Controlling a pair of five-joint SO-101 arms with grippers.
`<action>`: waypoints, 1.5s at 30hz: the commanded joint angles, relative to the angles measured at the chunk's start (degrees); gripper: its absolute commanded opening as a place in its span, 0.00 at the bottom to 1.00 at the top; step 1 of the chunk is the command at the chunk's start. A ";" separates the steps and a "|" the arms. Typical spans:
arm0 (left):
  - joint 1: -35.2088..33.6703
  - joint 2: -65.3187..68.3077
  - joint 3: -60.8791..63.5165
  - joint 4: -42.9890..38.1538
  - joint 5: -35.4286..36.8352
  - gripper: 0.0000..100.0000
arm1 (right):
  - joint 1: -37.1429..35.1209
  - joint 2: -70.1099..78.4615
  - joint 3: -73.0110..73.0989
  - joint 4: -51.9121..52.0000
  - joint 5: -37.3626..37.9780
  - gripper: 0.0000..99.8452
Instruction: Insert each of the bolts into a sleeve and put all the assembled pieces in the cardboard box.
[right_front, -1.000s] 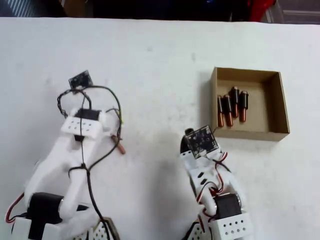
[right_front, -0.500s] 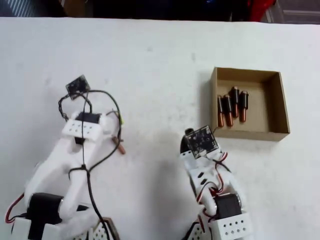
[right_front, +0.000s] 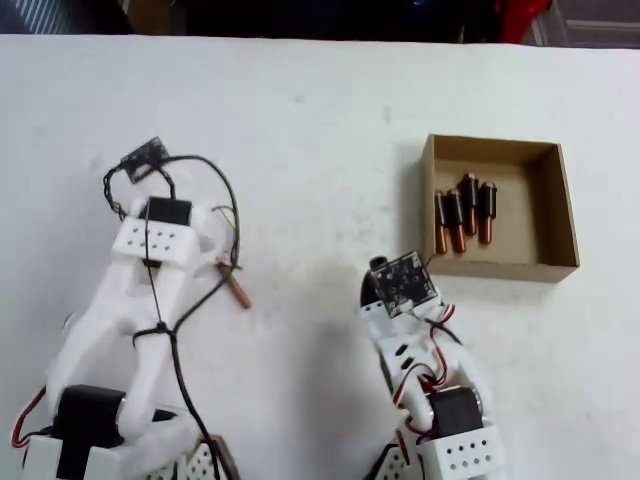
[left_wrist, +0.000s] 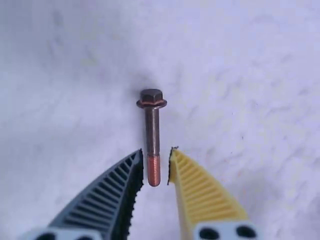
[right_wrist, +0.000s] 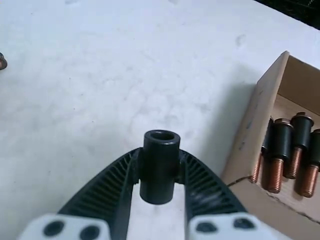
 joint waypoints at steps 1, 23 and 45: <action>-0.48 -2.15 1.67 -5.80 0.79 0.12 | 0.13 -0.75 0.35 -1.36 0.88 0.02; -0.66 5.23 1.67 -8.26 0.79 0.12 | 0.13 -0.75 0.44 -1.36 0.97 0.02; -3.56 21.49 -9.58 -8.53 0.70 0.12 | 0.22 -0.75 0.44 -1.36 1.23 0.02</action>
